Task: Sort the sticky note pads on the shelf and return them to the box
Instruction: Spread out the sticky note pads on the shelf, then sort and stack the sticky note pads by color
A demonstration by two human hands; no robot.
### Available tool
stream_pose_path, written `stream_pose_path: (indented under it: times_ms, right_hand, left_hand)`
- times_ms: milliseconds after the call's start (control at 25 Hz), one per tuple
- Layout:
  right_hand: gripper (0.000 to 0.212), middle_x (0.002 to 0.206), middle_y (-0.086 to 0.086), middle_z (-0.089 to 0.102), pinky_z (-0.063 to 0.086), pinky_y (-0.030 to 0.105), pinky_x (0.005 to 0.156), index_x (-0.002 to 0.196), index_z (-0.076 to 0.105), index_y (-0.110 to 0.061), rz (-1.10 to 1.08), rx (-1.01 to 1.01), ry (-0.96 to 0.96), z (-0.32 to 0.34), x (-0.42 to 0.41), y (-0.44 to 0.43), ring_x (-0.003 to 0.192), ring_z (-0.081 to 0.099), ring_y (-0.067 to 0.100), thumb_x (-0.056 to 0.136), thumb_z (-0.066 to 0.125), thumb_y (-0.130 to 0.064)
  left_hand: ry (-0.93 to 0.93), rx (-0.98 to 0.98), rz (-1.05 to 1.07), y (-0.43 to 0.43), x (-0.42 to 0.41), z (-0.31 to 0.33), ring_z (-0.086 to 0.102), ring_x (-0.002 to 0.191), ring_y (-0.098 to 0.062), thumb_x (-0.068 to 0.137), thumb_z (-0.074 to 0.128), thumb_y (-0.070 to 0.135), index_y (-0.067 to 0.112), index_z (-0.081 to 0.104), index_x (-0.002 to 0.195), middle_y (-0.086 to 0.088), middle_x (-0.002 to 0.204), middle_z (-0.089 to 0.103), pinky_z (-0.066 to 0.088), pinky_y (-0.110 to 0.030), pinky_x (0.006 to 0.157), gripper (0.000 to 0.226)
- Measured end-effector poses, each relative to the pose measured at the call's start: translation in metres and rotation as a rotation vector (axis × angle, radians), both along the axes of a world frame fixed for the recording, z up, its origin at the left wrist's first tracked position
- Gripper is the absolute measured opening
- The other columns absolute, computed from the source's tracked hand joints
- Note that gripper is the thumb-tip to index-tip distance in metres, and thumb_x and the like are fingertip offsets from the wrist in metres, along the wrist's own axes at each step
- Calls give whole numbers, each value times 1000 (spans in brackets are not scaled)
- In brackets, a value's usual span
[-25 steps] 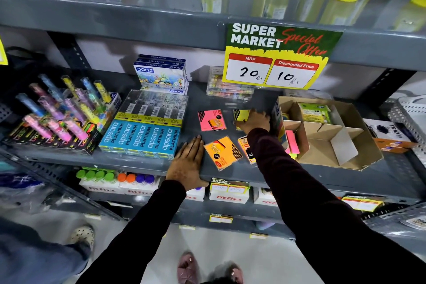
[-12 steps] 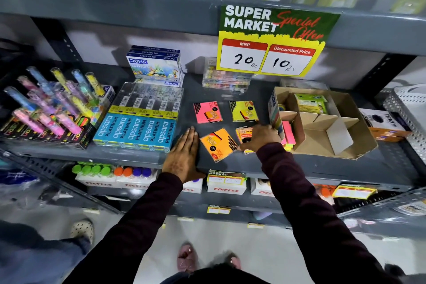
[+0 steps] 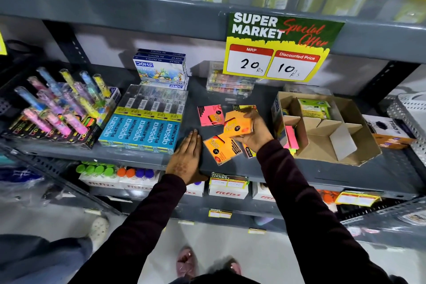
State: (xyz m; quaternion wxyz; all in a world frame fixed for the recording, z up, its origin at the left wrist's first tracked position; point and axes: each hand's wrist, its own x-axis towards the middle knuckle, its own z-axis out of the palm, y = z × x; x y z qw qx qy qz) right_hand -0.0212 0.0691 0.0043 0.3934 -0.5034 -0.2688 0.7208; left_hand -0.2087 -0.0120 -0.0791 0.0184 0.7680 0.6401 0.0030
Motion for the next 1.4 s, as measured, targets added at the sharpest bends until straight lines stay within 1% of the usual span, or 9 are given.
stream_pose_path:
  times_ms: [120,280,360,440,600,880,1040,1160,1400]
  right_hand:
    - [27,66,7,56,50,29,59,64,49,-13,27,-16,-166,-13,-14,17,59,54,21,87,46,2]
    - [34,71,8,49,49,29,61,63,43,-13,53,146,-407,-8,-43,42,58,49,17,87,61,3]
    - [10,93,14,62,51,45,84,82,60,-9,25,225,-489,-7,-61,56,80,53,19,85,66,-2]
    - [32,126,18,61,46,43,99,117,58,1,100,277,-713,-8,-72,65,103,56,22,87,65,-7]
    - [34,127,19,63,48,35,94,122,56,1,248,425,-1160,-9,-76,59,118,58,32,89,58,-8]
    - [32,122,22,65,47,37,95,115,61,0,259,453,-1287,-4,-38,44,116,60,34,91,58,-21]
    - [58,139,21,48,34,43,109,130,48,-3,521,278,-1596,-16,10,21,132,42,37,83,66,-33]
    - [62,132,19,56,43,42,103,126,53,-3,636,241,-1617,-23,22,8,125,51,35,78,71,-38]
    - [63,135,24,46,42,41,103,124,52,-4,450,315,-1677,-16,21,-5,125,46,40,75,75,-37]
  left_hand:
    - [-56,9,13,-1,-1,3,33,133,-35,49,82,53,-7,27,136,-26,145,32,30,-42,107,119]
    - [-100,-4,-14,2,-1,-1,8,141,-33,62,70,60,-5,4,141,-21,153,6,3,-36,113,121]
    - [-87,6,-19,3,-1,-4,9,141,-34,64,67,62,-6,7,141,-23,153,7,2,-37,113,119]
    - [-59,-14,-12,3,-1,-3,15,140,-35,59,70,63,-7,12,140,-25,151,13,7,-39,113,121]
    - [-63,-3,-16,3,-2,-1,14,140,-34,56,72,64,-6,11,140,-25,152,12,4,-38,112,126]
    - [-96,2,-13,3,-3,-5,0,142,-29,63,65,65,-3,-1,142,-18,154,-3,-4,-32,112,123]
    - [-118,28,-10,2,-3,-4,11,141,-33,56,76,57,-5,10,142,-22,153,9,4,-37,113,125]
    - [-115,22,-16,1,-3,-3,17,139,-35,50,78,57,-6,17,140,-24,151,17,7,-40,112,126]
    - [-98,21,8,0,-1,0,18,139,-35,50,79,57,-7,18,140,-24,151,17,7,-41,112,126]
